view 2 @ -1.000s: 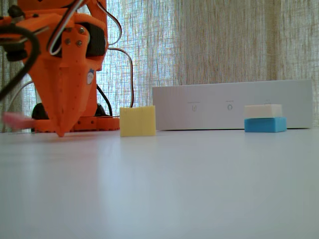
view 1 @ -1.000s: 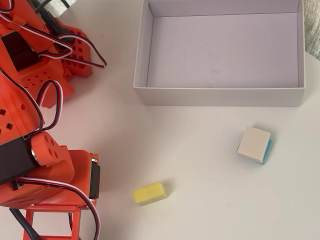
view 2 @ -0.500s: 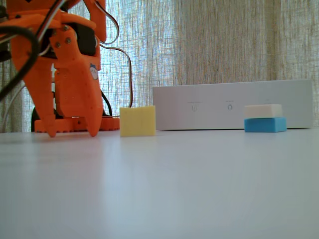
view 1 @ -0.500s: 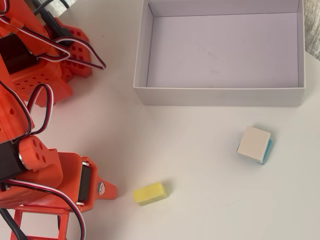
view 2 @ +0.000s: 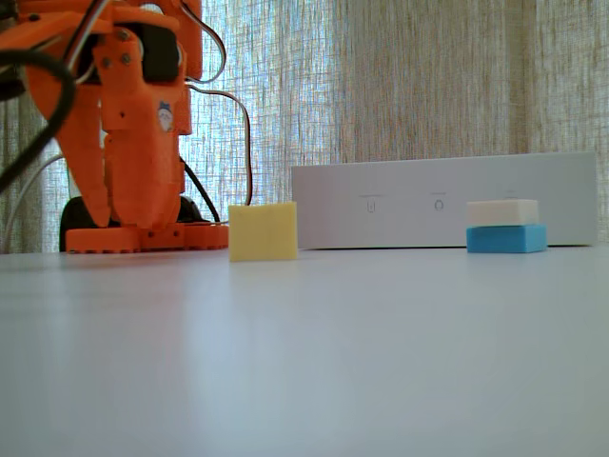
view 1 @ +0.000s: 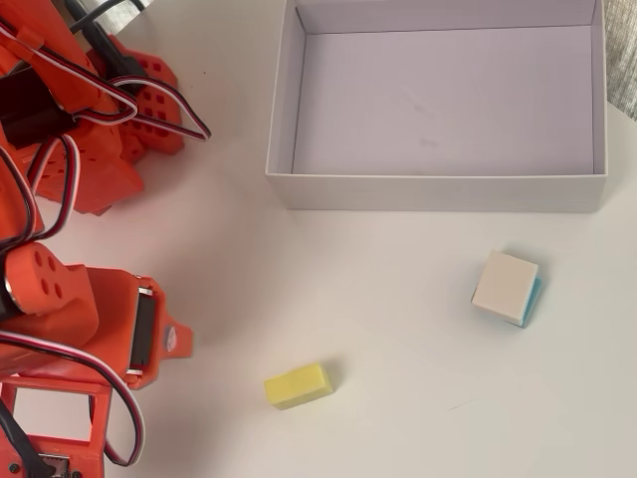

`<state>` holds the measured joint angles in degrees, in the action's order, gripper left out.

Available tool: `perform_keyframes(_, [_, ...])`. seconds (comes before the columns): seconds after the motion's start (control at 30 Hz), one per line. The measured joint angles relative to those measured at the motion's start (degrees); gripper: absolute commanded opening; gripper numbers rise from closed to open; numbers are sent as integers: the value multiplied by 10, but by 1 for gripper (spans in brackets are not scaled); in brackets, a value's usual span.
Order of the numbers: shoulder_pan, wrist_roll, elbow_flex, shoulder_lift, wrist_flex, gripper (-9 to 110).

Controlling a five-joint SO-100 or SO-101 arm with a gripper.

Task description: Grasp the pink cuboid and put it in the bin.

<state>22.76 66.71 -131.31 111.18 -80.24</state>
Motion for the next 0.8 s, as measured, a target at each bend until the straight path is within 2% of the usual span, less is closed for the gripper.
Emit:
perform_keyframes(0.4, [-41, -41, 19, 139, -121, -8])
perform_keyframes(0.8, [-155, -260, 19, 265, -115, -8])
